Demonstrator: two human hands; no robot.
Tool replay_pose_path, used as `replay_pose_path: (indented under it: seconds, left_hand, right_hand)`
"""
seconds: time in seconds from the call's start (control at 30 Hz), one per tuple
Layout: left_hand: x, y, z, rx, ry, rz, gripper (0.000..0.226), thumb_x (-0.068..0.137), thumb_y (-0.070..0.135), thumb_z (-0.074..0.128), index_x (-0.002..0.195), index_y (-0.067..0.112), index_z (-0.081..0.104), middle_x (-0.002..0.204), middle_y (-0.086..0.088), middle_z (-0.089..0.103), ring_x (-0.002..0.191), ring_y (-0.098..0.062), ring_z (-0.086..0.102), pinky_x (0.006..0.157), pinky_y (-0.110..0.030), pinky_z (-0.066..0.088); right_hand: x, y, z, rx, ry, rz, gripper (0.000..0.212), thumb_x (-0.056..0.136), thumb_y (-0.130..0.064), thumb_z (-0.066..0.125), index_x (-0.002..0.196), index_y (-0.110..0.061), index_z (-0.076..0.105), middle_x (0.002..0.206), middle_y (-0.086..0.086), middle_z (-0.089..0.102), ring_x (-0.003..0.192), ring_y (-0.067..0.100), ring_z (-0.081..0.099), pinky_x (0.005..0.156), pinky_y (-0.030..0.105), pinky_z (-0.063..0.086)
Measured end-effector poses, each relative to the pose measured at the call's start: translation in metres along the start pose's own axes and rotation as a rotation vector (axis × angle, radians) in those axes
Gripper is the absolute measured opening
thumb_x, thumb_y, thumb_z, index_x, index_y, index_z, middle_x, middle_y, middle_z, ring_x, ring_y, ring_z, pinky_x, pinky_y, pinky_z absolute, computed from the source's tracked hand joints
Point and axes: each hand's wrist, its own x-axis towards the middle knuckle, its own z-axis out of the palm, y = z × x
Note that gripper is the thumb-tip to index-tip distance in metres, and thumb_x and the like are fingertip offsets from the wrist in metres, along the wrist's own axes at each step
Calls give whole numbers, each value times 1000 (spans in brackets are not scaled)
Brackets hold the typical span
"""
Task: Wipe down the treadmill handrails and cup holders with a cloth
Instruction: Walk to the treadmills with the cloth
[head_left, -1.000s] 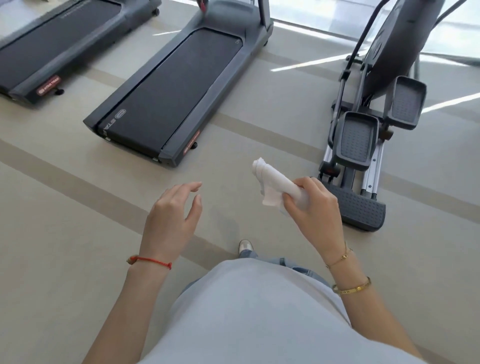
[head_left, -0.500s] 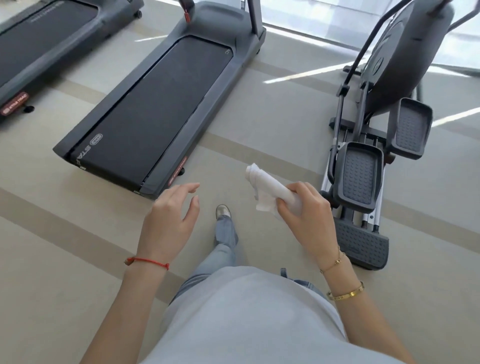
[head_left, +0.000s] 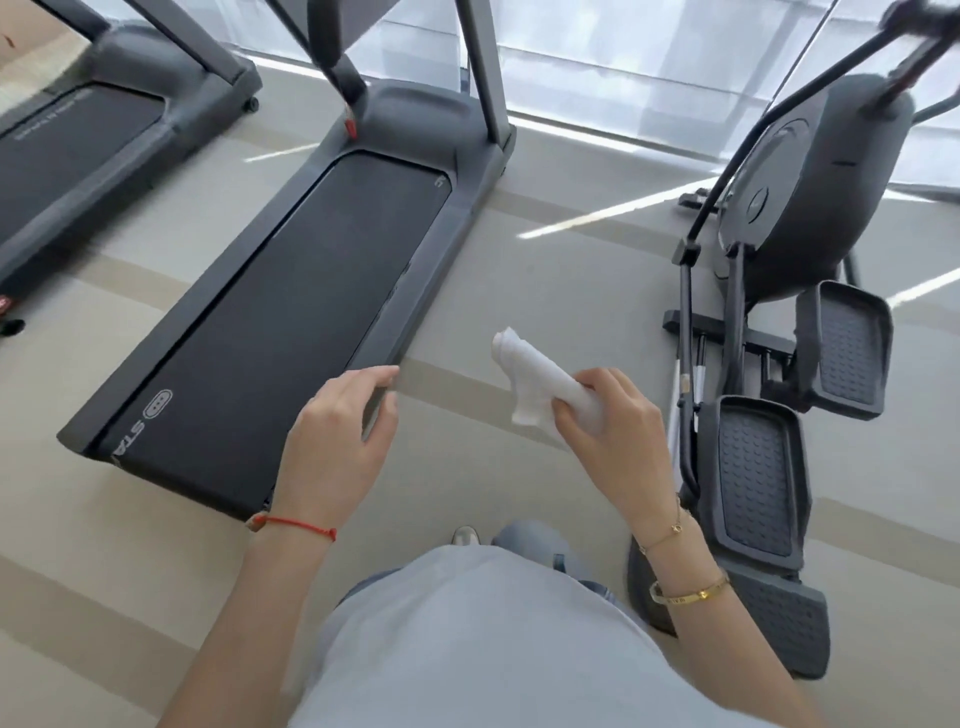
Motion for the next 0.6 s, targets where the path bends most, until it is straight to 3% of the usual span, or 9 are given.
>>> replay_pose_path:
  seconds: [0.3, 0.6]
  left_hand:
    - [147, -7, 26, -4, -61, -3, 28, 97, 19, 54, 123, 16, 64, 118, 4, 66, 111, -14, 60, 98, -34, 49]
    - [317, 10, 64, 12, 36, -71, 28, 98, 17, 53, 123, 14, 64, 116, 1, 67, 110, -18, 61, 97, -39, 49]
  right_hand:
    - [140, 21, 40, 11, 7, 35, 15, 86, -18, 71, 95, -9, 64, 88, 0, 62, 70, 20, 56, 62, 33, 46]
    - [336, 57, 70, 27, -56, -97, 14, 86, -21, 70, 94, -12, 63, 88, -3, 61, 68, 18, 55, 59, 36, 48]
